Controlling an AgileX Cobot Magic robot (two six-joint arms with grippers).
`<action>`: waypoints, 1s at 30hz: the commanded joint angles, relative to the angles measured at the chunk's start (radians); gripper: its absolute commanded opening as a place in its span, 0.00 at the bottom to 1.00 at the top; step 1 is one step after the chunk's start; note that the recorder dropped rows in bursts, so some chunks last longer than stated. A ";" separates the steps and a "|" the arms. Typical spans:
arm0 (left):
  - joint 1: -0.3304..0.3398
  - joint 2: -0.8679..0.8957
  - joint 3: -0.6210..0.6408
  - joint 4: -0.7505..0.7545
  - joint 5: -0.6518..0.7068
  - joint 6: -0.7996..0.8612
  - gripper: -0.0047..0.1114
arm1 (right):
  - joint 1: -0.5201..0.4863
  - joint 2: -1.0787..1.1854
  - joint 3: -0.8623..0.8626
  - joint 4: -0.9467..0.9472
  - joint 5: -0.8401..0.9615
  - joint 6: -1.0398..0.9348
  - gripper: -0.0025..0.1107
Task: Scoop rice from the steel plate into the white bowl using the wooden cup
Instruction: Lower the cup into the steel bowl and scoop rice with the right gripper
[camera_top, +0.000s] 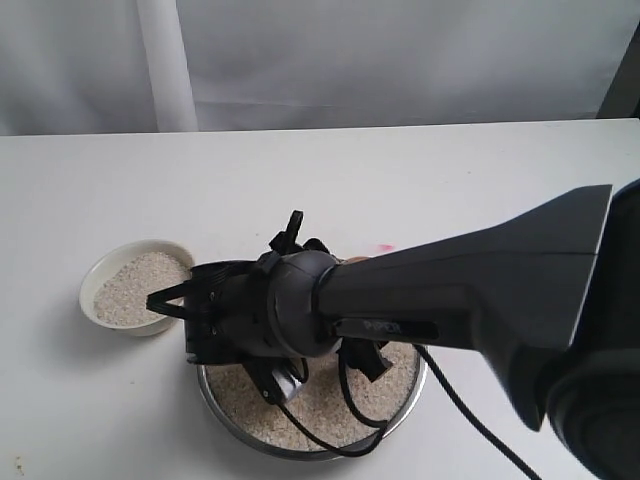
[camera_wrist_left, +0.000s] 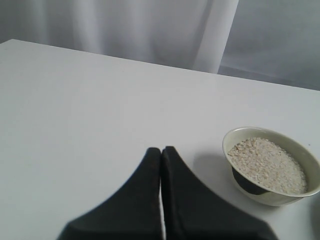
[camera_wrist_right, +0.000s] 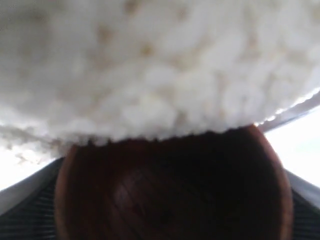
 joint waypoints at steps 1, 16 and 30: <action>-0.006 0.000 -0.004 -0.006 -0.006 -0.002 0.04 | 0.014 -0.005 -0.006 0.035 -0.019 -0.013 0.02; -0.006 0.000 -0.004 -0.006 -0.006 -0.002 0.04 | 0.023 -0.035 -0.006 0.143 -0.055 -0.034 0.02; -0.006 0.000 -0.004 -0.006 -0.006 -0.002 0.04 | 0.023 -0.062 -0.006 0.282 -0.137 -0.034 0.02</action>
